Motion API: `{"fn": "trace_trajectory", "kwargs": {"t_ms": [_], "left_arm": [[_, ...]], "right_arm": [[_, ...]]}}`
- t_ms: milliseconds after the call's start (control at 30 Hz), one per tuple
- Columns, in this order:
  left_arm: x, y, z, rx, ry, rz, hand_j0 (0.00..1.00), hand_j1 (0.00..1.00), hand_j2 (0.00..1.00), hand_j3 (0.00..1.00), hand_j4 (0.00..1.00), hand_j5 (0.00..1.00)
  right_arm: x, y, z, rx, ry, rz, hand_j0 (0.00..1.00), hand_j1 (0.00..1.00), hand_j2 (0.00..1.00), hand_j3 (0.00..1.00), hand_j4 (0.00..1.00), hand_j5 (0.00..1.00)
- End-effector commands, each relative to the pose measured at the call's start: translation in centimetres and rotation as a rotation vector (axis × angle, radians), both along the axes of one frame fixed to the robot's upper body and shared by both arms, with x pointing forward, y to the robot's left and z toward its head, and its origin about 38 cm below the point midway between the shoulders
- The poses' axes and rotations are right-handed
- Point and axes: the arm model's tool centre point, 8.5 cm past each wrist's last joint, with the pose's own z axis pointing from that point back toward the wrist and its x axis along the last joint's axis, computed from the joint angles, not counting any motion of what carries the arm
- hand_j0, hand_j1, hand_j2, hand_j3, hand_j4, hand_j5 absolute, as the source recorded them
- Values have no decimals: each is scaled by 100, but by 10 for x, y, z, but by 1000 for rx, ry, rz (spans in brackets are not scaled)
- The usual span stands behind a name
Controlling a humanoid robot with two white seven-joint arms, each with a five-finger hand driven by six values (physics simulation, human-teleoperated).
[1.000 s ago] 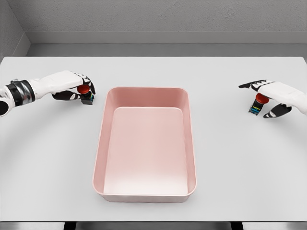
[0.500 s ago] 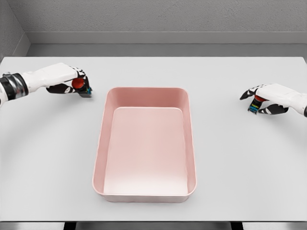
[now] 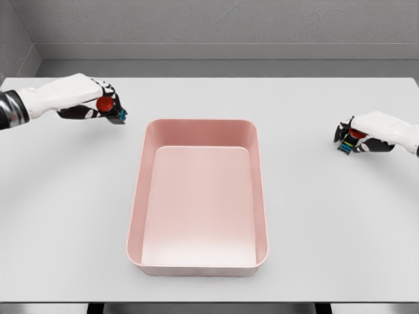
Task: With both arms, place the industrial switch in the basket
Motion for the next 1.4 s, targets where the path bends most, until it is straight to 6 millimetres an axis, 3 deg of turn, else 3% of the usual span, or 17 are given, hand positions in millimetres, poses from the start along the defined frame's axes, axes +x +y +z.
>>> {"fn": "trace_trajectory", "kwargs": {"t_ms": [0,167,433,667,767,967,1100,1233,1300,1333,1367], "left_arm": [[-4,-10,8,-23,-13,-31,48,48,48,48,48,48],[-8,-23,15,-44,-28,-73,48,48,48,48,48,48],[-19,-49,27,-69,-55,-158,48,48,48,48,48,48],[-29,-65,33,-77,-72,-215,48,48,48,48,48,48],[-34,-74,35,-81,-79,-248,48,48,48,48,48,48],[-47,-92,35,-81,-79,-312,50,50,50,50,50,50],[-51,-97,33,-78,-75,-332,51,51,51,51,51,51],[-51,-96,33,-77,-75,-331,51,51,51,51,51,51],[-51,-96,33,-77,-75,-331,51,51,51,51,51,51],[-52,-96,33,-76,-75,-332,51,51,51,51,51,51],[-52,-92,34,-69,-75,-325,51,51,51,51,51,51]], "right_arm": [[0,0,4,7,-11,-1,46,46,46,46,46,46],[3,7,22,26,-55,24,47,47,47,47,47,47],[0,55,77,-3,-223,171,48,48,48,48,48,48],[-7,77,94,5,-282,238,50,50,50,50,50,50],[-17,95,111,-4,-339,299,50,50,50,50,50,50],[-33,148,111,-8,-363,452,50,50,50,50,50,50],[-31,224,114,57,-388,608,50,50,50,50,50,50],[-38,284,117,55,-396,754,50,50,50,50,50,50],[-39,288,116,52,-395,763,50,50,50,50,50,50],[-39,288,115,53,-393,763,66,66,66,66,66,66],[-38,287,116,56,-393,759,100,100,100,100,100,100]]}}
